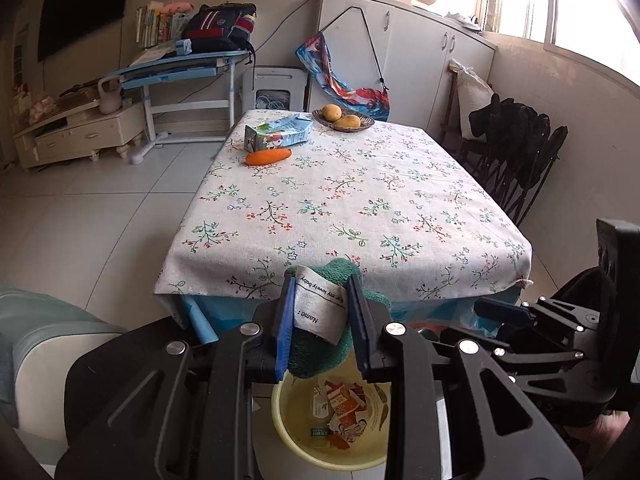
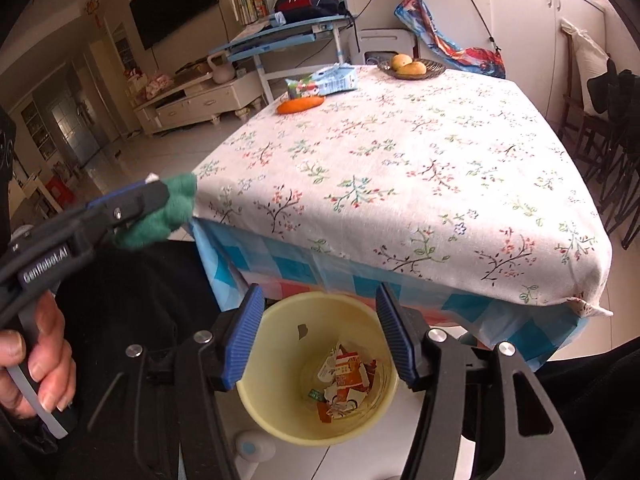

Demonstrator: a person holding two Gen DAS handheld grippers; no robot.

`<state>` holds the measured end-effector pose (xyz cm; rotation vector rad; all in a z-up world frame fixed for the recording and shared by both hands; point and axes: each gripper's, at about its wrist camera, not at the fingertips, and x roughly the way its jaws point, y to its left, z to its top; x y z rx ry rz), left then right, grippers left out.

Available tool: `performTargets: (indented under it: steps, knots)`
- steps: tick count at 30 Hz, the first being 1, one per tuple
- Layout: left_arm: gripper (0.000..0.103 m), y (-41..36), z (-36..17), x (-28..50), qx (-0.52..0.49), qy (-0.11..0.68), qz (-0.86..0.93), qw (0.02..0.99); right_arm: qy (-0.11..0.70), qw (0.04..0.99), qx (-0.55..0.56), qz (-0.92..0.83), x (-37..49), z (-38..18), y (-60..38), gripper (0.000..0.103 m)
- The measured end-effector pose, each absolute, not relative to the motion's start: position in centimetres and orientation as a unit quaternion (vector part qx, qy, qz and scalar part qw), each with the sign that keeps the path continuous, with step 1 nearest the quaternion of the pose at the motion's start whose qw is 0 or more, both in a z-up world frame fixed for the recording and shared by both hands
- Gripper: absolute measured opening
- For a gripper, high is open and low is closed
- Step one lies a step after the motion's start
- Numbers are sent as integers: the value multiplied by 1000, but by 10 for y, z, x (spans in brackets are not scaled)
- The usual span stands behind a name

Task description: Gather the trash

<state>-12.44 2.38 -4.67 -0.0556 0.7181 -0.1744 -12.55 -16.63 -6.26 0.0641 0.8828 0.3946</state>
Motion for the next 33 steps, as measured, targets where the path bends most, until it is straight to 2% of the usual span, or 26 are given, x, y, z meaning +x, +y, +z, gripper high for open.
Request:
performTargets:
  steps: [8, 11, 13, 16, 33]
  knots:
    - [30, -8, -79, -130, 16, 409, -126, 904, 386, 906, 68, 158, -124, -48, -188, 64]
    - [37, -14, -91, -131, 35, 423, -124, 897, 383, 908, 79, 151, -122, -48, -194, 65]
    - [46, -14, -91, -132, 35, 421, -122, 898, 382, 908, 84, 149, -122, -48, -197, 65]
    - [55, -10, -89, -132, 28, 412, -113, 904, 382, 908, 85, 147, -122, -49, -197, 67]
    - [66, -4, -85, -133, 29, 390, -78, 917, 382, 909, 81, 145, -122, -52, -197, 69]
